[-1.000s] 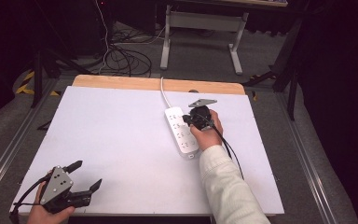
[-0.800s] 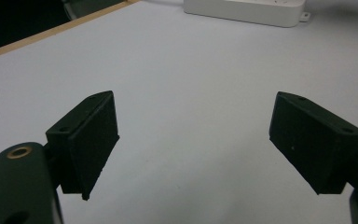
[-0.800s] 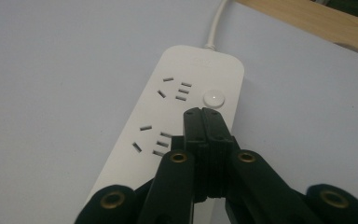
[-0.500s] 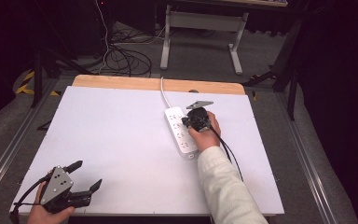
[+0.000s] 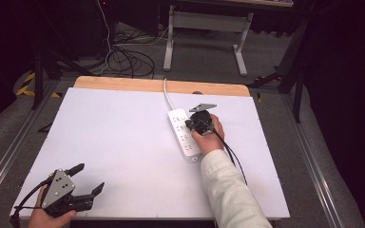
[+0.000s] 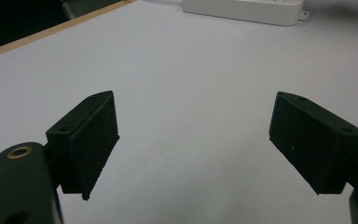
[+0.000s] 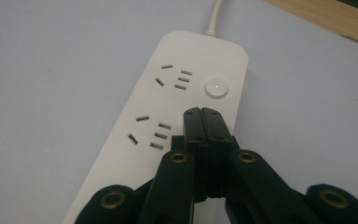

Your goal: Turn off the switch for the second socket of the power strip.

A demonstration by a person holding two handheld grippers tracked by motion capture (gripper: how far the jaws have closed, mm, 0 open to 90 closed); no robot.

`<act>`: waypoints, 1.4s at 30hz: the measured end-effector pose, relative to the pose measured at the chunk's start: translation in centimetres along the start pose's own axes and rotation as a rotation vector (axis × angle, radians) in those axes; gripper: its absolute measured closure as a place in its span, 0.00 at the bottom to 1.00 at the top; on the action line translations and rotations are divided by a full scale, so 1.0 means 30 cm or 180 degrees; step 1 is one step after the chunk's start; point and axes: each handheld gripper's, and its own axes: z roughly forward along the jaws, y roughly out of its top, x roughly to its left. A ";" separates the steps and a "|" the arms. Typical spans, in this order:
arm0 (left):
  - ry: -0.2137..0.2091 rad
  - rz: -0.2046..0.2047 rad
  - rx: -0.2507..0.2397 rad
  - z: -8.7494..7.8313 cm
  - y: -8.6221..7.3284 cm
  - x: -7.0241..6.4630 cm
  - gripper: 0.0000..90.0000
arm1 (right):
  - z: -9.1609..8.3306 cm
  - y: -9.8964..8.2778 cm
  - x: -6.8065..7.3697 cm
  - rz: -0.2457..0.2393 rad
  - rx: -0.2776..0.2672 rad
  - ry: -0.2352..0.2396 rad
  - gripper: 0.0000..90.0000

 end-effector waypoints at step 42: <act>-0.0024 0.0003 -0.0002 -0.001 0.001 -0.002 0.18 | 0.009 -0.012 0.008 0.0151 0.0009 -0.0035 1.00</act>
